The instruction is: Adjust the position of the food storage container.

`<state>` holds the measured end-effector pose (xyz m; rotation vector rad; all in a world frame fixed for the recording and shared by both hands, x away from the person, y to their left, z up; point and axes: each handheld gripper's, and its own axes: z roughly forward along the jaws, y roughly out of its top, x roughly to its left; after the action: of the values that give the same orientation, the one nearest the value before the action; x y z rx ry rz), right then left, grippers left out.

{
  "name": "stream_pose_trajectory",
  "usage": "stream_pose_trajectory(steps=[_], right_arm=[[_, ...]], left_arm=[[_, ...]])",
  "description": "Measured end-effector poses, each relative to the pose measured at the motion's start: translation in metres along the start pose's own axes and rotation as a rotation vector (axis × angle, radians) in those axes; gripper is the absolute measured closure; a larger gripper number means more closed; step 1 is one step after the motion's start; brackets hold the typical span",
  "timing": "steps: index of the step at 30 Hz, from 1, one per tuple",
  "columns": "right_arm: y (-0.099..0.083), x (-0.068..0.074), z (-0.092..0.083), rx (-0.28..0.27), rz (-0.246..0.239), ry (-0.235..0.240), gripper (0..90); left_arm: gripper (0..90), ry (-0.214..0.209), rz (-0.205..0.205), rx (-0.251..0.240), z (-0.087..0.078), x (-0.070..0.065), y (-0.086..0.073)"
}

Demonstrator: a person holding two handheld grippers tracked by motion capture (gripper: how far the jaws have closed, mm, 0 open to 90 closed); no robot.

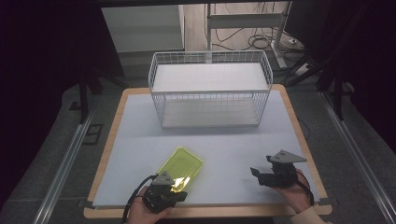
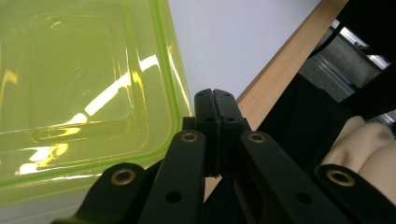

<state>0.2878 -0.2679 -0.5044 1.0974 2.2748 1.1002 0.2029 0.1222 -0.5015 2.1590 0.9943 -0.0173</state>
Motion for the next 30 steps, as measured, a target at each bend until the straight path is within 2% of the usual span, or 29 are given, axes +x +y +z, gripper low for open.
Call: stream_pose_trajectory(steps=[4,9,14,17,24,30], right_arm=[[0.000,0.000,-0.001,-0.002,0.001,-0.002,19.6],[0.000,0.000,-0.001,-0.001,0.001,-0.002,19.6],[0.000,0.000,-0.001,-0.001,0.000,-0.004,19.6],[0.000,0.000,-0.001,-0.002,-0.001,-0.003,19.6],[0.000,0.000,-0.001,0.000,-0.001,-0.005,19.6],[-0.001,0.000,0.000,0.002,-0.003,-0.004,19.6]], left_arm=[[90.0,-0.004,-0.003,0.001,-0.001,0.000,0.000],[90.0,0.043,0.010,0.019,-0.005,0.003,0.000],[90.0,0.044,0.000,0.018,-0.009,0.007,-0.003],[90.0,0.061,-0.002,0.022,-0.012,0.011,-0.004],[90.0,0.112,-0.026,0.013,-0.019,0.020,-0.007],[90.0,0.133,-0.053,-0.003,-0.023,0.030,-0.008]])
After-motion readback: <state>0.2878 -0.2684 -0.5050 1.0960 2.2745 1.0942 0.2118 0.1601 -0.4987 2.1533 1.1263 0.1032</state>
